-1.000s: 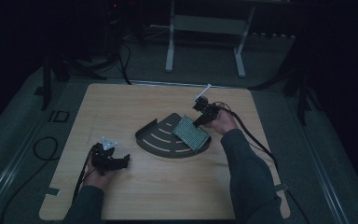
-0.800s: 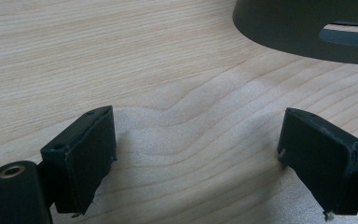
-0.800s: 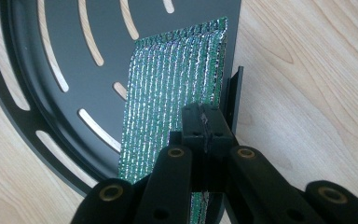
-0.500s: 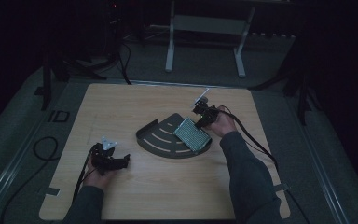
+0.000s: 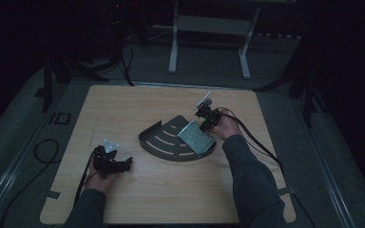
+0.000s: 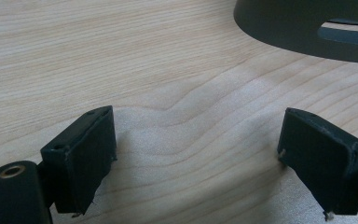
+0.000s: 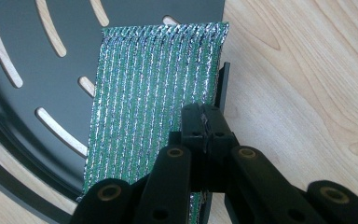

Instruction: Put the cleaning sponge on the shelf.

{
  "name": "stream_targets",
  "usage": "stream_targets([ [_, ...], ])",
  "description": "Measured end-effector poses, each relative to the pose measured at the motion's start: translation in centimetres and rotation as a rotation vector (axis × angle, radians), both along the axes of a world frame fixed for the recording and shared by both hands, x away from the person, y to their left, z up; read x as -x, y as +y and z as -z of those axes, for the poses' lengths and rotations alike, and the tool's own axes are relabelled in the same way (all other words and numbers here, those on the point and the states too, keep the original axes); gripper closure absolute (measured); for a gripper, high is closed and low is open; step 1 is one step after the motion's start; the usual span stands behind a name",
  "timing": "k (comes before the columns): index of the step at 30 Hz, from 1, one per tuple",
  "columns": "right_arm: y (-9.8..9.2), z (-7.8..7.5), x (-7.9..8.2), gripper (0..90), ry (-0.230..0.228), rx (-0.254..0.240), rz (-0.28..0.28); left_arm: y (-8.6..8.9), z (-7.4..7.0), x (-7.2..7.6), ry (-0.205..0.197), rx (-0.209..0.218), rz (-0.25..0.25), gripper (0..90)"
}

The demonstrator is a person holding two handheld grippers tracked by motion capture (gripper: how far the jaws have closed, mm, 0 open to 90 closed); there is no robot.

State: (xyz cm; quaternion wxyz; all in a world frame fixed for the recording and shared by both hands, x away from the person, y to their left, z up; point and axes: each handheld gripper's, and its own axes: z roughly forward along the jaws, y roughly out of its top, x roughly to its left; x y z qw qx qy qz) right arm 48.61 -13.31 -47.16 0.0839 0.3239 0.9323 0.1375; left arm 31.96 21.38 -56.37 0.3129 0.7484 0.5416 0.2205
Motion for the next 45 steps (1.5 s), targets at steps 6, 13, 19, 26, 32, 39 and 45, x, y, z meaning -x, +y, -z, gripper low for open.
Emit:
stream_targets([
  [6, 0.0, 0.1, 0.0, 89.1, -0.002, 0.006, 0.002, 0.0, 0.0, 0.0, 0.0, 0.0, 0.0, 11.7],
  [13, 0.0, 0.1, 0.0, 89.4, 0.002, 0.005, -0.003, 0.0, 0.0, 0.0, 0.0, 0.0, 0.0, 11.7],
  [19, 0.0, 0.1, 0.1, 89.4, 0.002, 0.003, -0.003, 0.0, 0.0, 0.0, 0.0, 0.0, 0.0, 11.7],
  [26, -0.1, -0.3, 0.3, 81.5, -0.018, -0.011, -0.002, 0.0, 0.0, 0.0, 0.0, 0.0, 0.0, 11.7],
  [32, -0.4, -0.8, 0.5, 74.9, -0.038, -0.025, 0.018, 0.0, 0.0, 0.0, 0.0, 0.0, 0.0, 11.7],
  [39, -0.9, -1.5, 0.7, 69.3, -0.069, -0.061, 0.038, 0.0, 0.0, 0.0, 0.0, 0.0, 0.0, 11.7],
  [45, -1.3, -2.0, 1.1, 66.0, -0.087, -0.072, 0.039, 0.0, 0.0, 0.0, 0.0, 0.0, 0.0, 11.7],
])
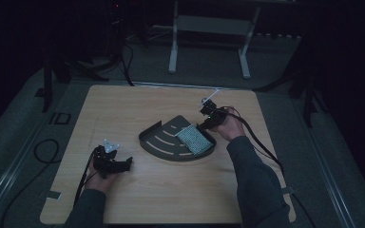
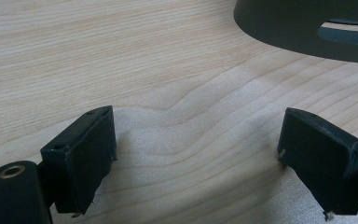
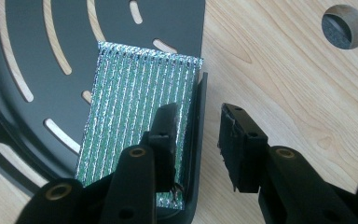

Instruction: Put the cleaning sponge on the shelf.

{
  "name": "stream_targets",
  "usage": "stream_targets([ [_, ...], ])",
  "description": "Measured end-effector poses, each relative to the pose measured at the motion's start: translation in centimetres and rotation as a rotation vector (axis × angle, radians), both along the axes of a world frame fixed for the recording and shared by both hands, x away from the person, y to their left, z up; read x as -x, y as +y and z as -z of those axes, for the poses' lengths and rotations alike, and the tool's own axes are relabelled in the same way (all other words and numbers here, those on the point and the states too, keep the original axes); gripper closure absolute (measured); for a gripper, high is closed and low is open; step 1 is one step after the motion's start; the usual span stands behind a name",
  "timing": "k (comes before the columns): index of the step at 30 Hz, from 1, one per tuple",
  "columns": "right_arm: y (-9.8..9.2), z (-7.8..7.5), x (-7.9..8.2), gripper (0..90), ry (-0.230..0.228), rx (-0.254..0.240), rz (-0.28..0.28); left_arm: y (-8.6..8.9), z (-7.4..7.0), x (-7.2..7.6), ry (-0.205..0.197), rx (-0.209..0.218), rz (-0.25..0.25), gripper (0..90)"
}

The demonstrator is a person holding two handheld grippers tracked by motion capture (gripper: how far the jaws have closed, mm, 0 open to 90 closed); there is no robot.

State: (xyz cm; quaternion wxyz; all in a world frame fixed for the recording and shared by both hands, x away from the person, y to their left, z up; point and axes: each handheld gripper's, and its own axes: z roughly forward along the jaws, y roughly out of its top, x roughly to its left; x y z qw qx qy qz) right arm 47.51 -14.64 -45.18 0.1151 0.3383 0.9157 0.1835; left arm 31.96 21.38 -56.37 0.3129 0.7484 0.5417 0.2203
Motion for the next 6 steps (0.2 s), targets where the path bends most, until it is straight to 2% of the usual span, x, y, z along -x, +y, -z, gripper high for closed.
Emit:
stream_targets([
  [6, -0.61, -0.4, 0.54, 64.7, -0.011, -0.007, -0.005, 0.0, 0.0, 0.0, 0.0, 0.0, 0.0, 11.7],
])
